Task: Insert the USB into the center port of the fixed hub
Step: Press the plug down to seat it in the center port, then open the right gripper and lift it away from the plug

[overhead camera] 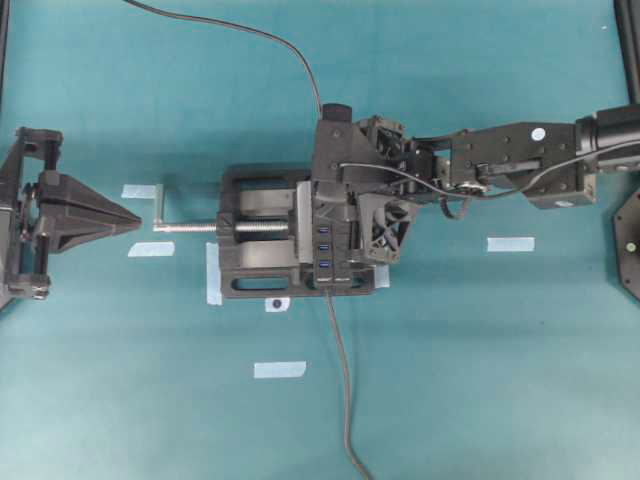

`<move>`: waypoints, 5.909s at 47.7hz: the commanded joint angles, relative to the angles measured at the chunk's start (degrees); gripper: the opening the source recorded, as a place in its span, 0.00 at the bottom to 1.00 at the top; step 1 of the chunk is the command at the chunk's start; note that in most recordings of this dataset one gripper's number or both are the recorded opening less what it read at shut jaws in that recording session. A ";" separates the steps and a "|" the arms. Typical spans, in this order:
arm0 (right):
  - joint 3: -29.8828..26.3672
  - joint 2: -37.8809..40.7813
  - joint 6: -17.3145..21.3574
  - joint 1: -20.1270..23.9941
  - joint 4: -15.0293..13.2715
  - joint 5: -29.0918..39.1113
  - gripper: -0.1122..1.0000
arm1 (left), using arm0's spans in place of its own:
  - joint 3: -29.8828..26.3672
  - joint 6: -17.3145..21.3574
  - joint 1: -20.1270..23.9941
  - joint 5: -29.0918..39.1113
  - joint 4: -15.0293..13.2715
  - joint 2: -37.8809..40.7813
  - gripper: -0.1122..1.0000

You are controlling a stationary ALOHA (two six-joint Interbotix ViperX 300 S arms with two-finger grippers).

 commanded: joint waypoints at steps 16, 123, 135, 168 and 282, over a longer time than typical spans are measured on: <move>-0.26 0.26 -0.09 0.18 0.18 0.35 0.18 | -0.97 -0.09 0.00 -0.26 0.09 0.26 0.10; -0.09 2.99 0.44 0.79 0.62 2.72 0.18 | -0.88 -0.09 0.00 -0.35 0.09 0.26 0.10; -1.23 2.02 0.44 0.35 0.62 2.46 0.20 | -0.97 -0.09 0.00 -0.35 0.09 0.18 0.10; -2.11 0.09 0.44 0.18 0.44 2.55 0.68 | -0.70 -0.18 0.00 -0.26 0.09 -0.62 0.10; 1.76 -8.26 -0.18 1.41 0.44 4.75 0.69 | -0.79 -0.18 0.00 -0.18 0.09 -1.05 0.10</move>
